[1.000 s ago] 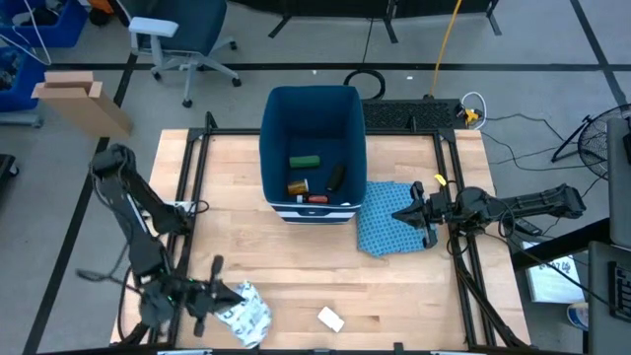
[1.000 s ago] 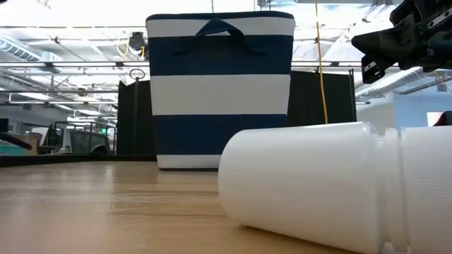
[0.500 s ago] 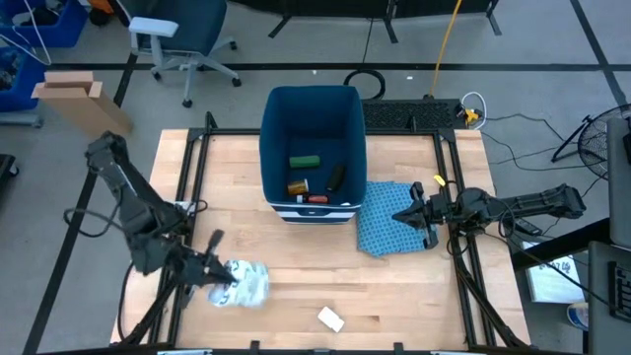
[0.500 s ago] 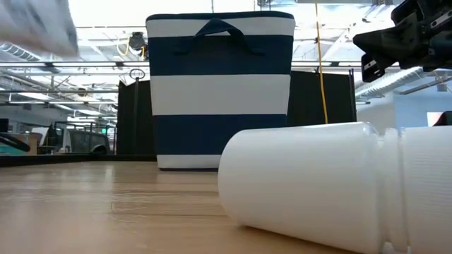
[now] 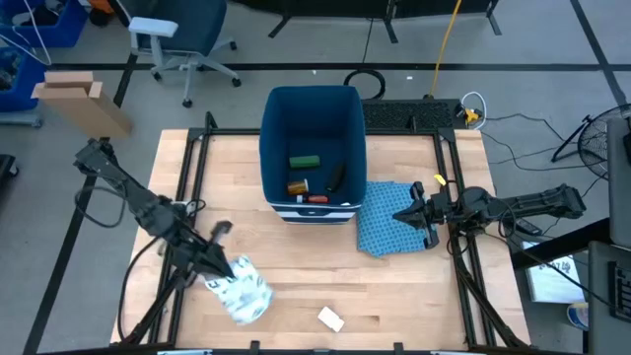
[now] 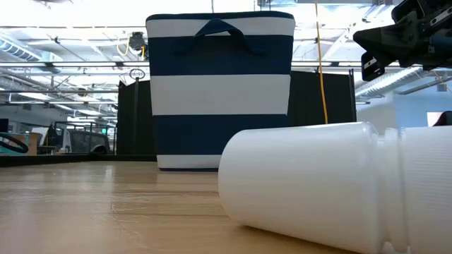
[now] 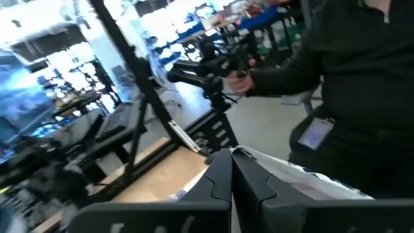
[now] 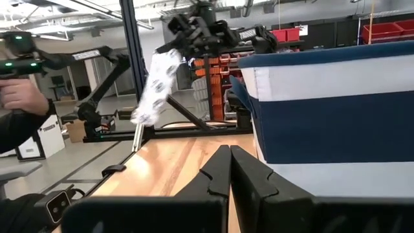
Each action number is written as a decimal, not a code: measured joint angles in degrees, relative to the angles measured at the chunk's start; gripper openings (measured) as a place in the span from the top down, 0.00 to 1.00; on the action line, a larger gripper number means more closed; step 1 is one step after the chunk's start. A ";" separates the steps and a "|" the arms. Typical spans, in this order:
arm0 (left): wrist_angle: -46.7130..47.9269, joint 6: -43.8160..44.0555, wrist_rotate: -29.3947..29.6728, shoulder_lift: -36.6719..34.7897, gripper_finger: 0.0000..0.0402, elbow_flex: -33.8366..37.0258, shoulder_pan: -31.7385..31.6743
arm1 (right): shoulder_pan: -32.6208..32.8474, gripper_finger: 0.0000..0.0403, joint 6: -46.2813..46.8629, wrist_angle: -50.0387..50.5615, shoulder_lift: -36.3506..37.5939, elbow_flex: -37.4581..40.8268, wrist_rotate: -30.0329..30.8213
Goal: Pick & place medical supplies in basket/bin
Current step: Put the mailer bag into the blue bin
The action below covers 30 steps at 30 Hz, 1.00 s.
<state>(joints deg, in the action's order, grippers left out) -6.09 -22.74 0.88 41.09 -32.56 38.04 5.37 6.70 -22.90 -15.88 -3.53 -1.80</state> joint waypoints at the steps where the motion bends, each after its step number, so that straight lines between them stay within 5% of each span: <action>1: 1.01 0.65 0.80 -2.71 1.00 0.95 -0.04 | 0.00 1.00 -0.11 0.00 0.00 0.00 0.00; 10: 6.71 4.93 9.26 -25.37 1.00 12.46 -0.04 | 0.00 1.00 -0.28 0.00 0.00 0.00 0.00; 17: 11.93 8.54 12.13 -38.87 1.00 14.98 -0.04 | 0.00 1.00 -0.41 0.02 0.00 0.00 0.01; 23: 12.26 8.50 14.83 -40.71 1.00 14.74 -0.11 | 0.00 1.00 -0.52 0.02 0.00 0.00 0.01; 30: -2.40 3.39 20.42 -36.09 1.00 13.01 -0.11 | 0.00 1.00 -0.52 0.04 0.00 0.00 0.02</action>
<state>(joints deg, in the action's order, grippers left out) -8.48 -19.35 21.30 5.01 -19.55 37.93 5.37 6.17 -22.85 -15.88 -3.53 -1.78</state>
